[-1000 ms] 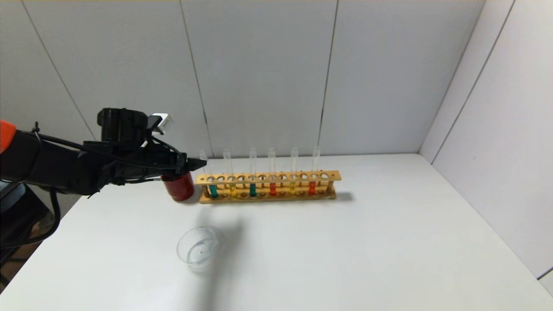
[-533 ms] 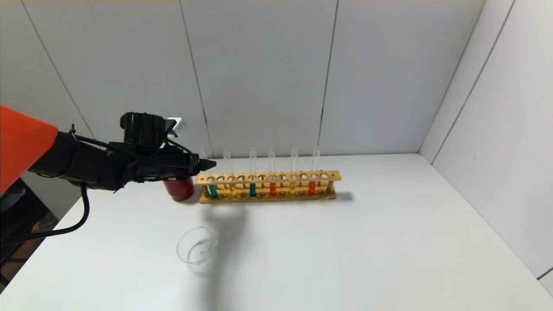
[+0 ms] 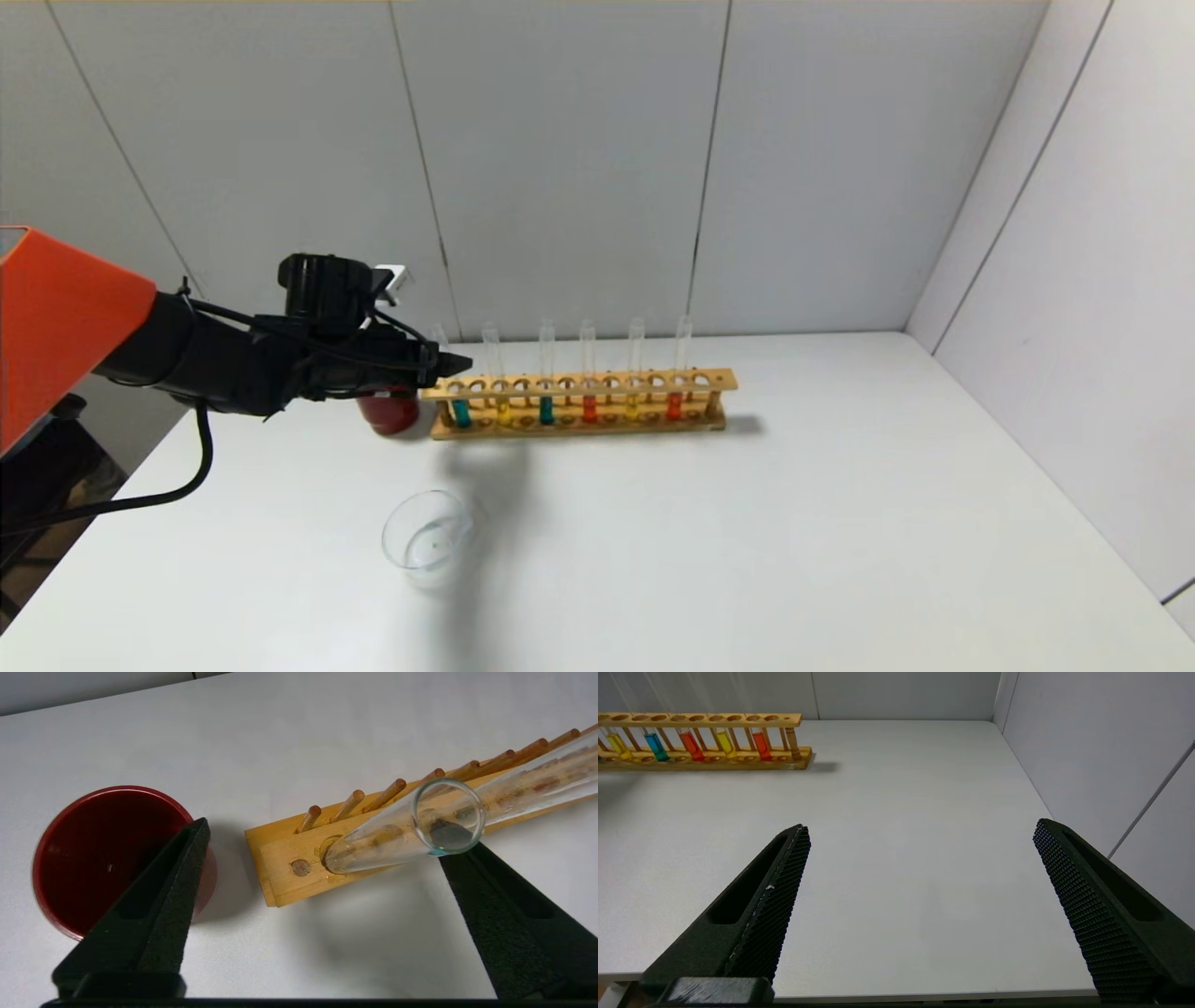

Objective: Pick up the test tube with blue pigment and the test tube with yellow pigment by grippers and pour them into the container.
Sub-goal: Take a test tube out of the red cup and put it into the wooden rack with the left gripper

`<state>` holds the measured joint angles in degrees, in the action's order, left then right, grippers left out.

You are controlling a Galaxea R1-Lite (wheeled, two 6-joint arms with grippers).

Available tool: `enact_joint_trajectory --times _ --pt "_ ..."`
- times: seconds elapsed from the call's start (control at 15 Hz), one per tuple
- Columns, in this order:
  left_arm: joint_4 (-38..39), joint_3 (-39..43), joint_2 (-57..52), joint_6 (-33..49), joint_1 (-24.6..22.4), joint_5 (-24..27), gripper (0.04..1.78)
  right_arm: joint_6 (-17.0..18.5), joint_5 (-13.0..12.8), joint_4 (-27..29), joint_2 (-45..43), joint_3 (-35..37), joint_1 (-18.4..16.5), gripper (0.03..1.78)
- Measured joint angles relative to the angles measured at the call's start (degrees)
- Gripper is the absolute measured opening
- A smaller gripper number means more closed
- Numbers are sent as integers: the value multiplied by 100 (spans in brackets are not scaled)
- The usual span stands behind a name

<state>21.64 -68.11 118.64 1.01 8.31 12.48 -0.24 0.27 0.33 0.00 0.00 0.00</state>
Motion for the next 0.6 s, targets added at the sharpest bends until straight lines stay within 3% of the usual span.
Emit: enact_joint_trajectory --times 0.2,0.47,0.6 --pt "2 -7 63 -7 76 2 125 0 -2 0 0 0 0 175" --pt "358 -28 201 -7 161 -2 51 0 -2 0 0 0 0 175" --pt "451 -2 247 -13 168 -2 33 2 0 -2 0 0 0 175"
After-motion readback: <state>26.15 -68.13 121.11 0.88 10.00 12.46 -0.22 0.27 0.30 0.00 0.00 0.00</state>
